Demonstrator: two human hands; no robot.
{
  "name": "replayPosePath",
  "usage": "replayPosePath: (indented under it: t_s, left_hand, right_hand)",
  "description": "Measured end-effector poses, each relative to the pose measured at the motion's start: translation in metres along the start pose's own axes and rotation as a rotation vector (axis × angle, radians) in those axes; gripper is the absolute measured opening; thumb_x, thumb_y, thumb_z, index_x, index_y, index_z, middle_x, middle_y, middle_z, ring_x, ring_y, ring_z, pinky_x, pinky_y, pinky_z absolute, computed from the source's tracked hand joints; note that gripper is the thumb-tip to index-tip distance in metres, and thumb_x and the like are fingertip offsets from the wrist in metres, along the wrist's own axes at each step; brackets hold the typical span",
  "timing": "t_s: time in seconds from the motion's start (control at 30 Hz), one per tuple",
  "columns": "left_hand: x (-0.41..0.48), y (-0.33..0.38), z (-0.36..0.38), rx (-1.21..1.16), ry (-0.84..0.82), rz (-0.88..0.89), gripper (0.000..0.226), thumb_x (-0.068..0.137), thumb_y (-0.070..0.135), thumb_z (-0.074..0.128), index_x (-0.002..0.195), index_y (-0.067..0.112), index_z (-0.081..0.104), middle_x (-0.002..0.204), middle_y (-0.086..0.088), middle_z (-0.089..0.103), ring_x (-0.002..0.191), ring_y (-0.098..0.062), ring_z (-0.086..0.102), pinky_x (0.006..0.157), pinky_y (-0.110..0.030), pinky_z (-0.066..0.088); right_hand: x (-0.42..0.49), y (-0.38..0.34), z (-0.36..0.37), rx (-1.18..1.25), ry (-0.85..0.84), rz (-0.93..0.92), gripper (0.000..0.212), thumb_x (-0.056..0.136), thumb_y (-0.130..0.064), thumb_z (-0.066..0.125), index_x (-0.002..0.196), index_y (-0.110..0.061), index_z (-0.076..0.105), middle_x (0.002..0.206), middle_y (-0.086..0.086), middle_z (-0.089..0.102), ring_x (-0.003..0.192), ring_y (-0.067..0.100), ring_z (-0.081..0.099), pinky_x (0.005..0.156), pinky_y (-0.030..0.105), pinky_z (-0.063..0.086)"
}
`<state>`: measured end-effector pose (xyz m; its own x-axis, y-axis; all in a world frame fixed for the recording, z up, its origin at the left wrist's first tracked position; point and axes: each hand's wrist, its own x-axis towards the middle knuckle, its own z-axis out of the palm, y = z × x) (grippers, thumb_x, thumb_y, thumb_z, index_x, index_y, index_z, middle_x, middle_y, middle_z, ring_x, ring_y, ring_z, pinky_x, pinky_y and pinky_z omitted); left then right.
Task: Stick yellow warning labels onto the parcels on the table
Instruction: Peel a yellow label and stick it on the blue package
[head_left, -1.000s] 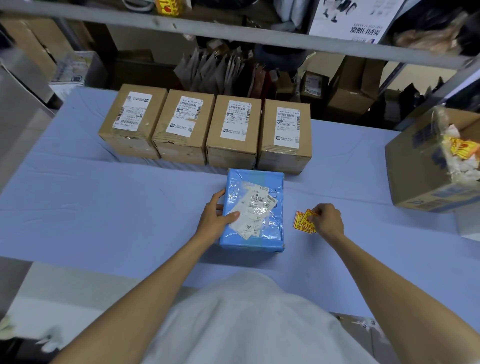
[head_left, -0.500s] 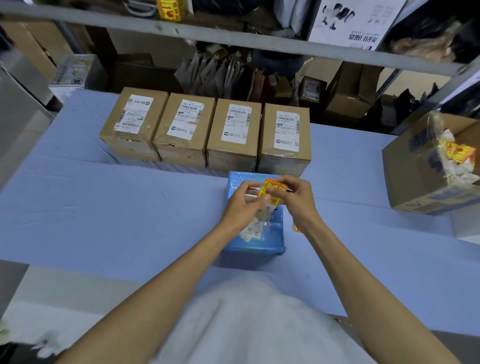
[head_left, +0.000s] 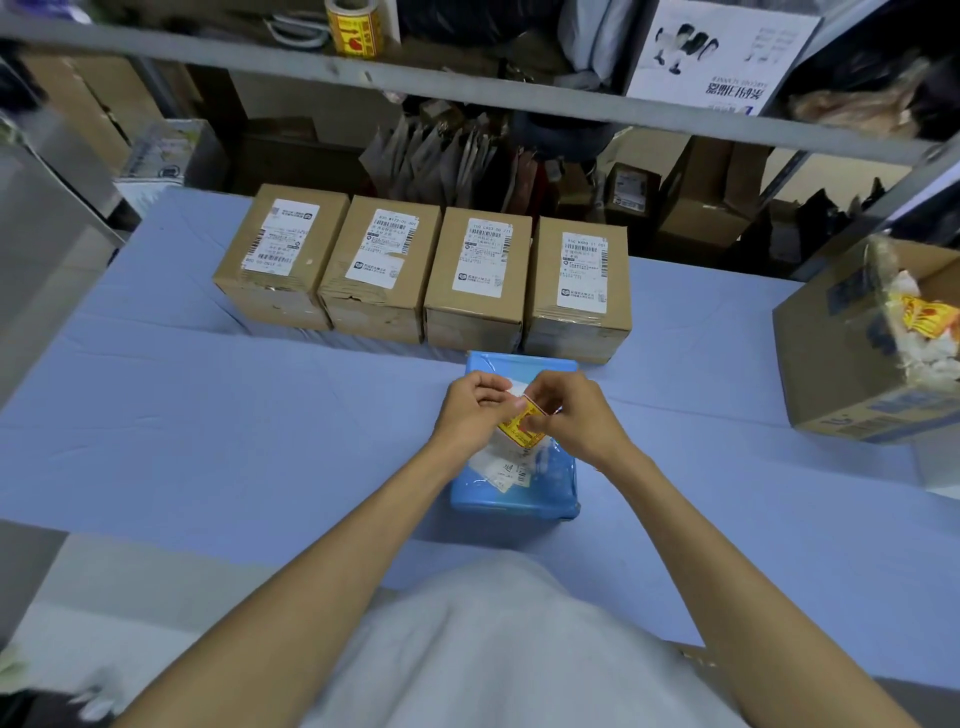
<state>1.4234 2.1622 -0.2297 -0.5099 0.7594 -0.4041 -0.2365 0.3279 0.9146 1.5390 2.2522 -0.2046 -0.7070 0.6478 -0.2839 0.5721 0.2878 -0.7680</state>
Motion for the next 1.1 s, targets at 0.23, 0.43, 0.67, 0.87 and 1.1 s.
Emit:
replayPosePath:
  t_s: [0.23,0.43,0.67,0.87,1.1]
  left_hand:
    - [0.004,-0.003,-0.006,0.14,0.005,0.031,0.011,0.086,0.016,0.069,0.081,0.02,0.06,0.079,0.005,0.06,0.075,-0.011,0.056,0.061,-0.018,0.044]
    - [0.005,-0.003,-0.003,0.087,-0.028,-0.015,0.01,0.089,0.012,0.064,0.082,0.017,0.06,0.077,0.0,0.061,0.066,-0.008,0.059,0.051,-0.012,0.043]
    - [0.005,0.006,-0.003,0.047,-0.097,-0.077,0.014,0.088,0.007,0.061,0.077,0.015,0.057,0.074,-0.003,0.062,0.062,-0.009,0.06,0.053,-0.014,0.046]
    - [0.003,0.006,-0.003,0.08,-0.148,-0.052,0.01,0.088,0.011,0.063,0.079,0.014,0.059,0.074,-0.004,0.066,0.064,-0.01,0.063,0.063,-0.02,0.052]
    - [0.0,0.007,-0.005,0.092,-0.202,-0.088,0.011,0.091,0.01,0.06,0.081,0.012,0.064,0.07,-0.001,0.065,0.063,-0.008,0.06,0.064,-0.02,0.048]
  right_hand:
    - [0.003,0.004,0.0,0.552,0.161,0.24,0.023,0.079,0.008,0.069,0.073,-0.011,0.056,0.075,0.007,0.066,0.07,0.019,0.066,0.065,0.027,0.054]
    - [0.001,0.009,0.002,0.558,0.161,0.268,0.019,0.083,0.004,0.066,0.078,-0.012,0.057,0.08,0.004,0.065,0.076,0.015,0.064,0.069,0.026,0.054]
    - [0.002,0.008,0.005,0.519,0.159,0.233,0.015,0.087,-0.017,0.068,0.073,-0.015,0.064,0.08,0.006,0.066,0.075,0.015,0.063,0.069,0.024,0.05]
    - [0.0,0.006,0.0,0.518,0.1,0.195,0.012,0.088,-0.014,0.067,0.077,-0.012,0.062,0.075,0.006,0.068,0.069,0.013,0.067,0.062,0.023,0.056]
    - [0.001,0.007,-0.002,0.564,0.147,0.202,0.009,0.086,-0.011,0.068,0.078,-0.01,0.065,0.075,0.005,0.067,0.064,0.011,0.062,0.054,0.016,0.051]
